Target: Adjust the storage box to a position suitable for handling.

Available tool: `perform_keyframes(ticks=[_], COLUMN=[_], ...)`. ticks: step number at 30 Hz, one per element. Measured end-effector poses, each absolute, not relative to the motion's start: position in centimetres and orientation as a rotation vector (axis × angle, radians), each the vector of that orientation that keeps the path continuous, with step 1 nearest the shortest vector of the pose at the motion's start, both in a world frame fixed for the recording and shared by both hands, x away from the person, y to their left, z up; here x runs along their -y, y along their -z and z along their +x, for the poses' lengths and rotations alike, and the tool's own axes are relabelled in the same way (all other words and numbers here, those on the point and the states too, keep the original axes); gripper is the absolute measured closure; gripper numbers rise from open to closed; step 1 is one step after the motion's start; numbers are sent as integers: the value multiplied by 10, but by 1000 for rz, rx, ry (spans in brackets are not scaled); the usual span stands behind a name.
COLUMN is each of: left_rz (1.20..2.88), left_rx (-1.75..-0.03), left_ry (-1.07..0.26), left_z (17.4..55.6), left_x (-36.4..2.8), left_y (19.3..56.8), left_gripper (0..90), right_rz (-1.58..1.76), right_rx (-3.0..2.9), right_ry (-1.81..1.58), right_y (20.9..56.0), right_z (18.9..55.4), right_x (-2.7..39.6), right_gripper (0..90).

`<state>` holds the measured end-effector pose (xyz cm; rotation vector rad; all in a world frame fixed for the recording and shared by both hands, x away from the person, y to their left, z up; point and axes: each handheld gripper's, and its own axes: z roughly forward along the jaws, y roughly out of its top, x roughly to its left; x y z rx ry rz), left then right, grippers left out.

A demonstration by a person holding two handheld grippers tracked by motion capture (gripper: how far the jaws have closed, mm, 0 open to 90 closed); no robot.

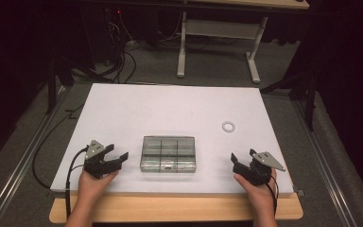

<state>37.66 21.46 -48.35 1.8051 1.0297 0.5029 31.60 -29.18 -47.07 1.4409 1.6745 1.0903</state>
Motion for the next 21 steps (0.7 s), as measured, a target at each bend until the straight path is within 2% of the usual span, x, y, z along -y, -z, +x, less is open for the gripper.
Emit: perform_keyframes(ticks=[1,2,5,6,7,9,21], left_rz=[1805,1808,1836,1839,1834,1838,1920], left_rx=[-1017,-1009,-1023,-1027,-1039,-1065,-997], left_ry=[-532,-557,-633,-649,-652,-572,-526], left_z=[374,372,369,369,368,370,354], left_x=[-214,-212,-206,-205,-205,-206,-184], left_y=[483,483,483,483,483,483,476], left_gripper=[245,297,260,260,297,299,350], right_rz=[1441,1455,1461,1458,1454,1451,1445], right_rx=[-1674,-1667,-1663,-1662,-1658,-1659,-1688], right_ry=[-1090,-1078,-1080,-1079,-1078,-1075,-1088], right_y=[471,471,472,472,471,470,471], right_z=[316,316,316,315,315,314,315], right_x=[292,292,292,292,292,292,286], right_gripper=[203,193,208,212,221,229,246])
